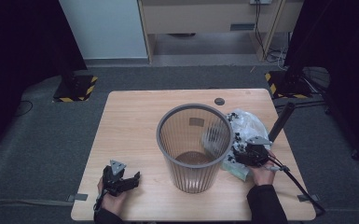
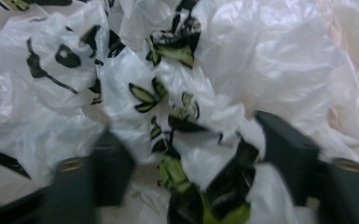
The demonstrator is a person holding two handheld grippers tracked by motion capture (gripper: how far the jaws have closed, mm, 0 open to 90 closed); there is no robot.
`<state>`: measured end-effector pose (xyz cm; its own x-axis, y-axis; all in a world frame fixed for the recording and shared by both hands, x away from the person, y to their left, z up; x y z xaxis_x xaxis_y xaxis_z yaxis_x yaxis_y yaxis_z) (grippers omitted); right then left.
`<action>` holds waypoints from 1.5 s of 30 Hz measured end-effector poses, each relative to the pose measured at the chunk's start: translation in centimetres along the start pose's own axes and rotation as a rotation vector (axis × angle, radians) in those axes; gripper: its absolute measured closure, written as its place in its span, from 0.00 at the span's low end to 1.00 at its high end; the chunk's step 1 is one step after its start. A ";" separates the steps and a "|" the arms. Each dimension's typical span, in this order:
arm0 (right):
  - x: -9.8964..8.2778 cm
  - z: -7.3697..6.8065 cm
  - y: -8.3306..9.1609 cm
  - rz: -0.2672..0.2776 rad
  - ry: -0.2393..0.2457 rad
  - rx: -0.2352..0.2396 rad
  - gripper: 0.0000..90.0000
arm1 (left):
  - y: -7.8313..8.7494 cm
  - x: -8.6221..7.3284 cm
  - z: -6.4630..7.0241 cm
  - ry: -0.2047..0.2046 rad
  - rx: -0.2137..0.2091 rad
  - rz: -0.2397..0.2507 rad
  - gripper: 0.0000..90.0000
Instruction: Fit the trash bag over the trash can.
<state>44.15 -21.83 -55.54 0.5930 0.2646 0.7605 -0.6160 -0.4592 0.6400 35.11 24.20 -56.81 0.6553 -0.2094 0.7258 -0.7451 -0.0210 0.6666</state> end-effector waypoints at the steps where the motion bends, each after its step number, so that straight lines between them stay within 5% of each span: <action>1: 0.0 0.0 0.0 -0.002 -0.003 -0.003 0.47 | 0.0 0.0 0.0 -0.001 0.001 0.000 0.19; 5: -0.1 0.0 0.1 0.005 -0.003 -0.022 0.67 | 0.0 0.0 0.0 -0.005 0.003 0.002 0.19; 11: 0.4 0.1 1.1 0.075 0.005 -0.048 0.77 | 0.0 0.0 0.0 -0.004 0.003 0.002 0.19; 26: 3.4 0.1 5.6 0.282 0.011 -0.058 0.80 | 0.0 0.0 0.0 -0.003 0.002 0.001 0.19; 45: 9.7 -1.2 12.1 0.445 0.071 -0.091 0.80 | 0.0 0.0 0.0 -0.002 0.002 0.000 0.19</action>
<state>41.82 -23.82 -40.32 0.2252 0.1173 0.9672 -0.8478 -0.4656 0.2539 35.10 24.18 -56.81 0.6547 -0.2111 0.7258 -0.7456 -0.0227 0.6660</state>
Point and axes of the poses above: each handheld gripper's, and its own axes: y roughly backward along the jaws, x roughly out of its top, z roughly to its right, the point moved 5 cm from there along -y, roughly forward along the jaws, and after that the axes turned 13 degrees about x, right-handed, at the moved point
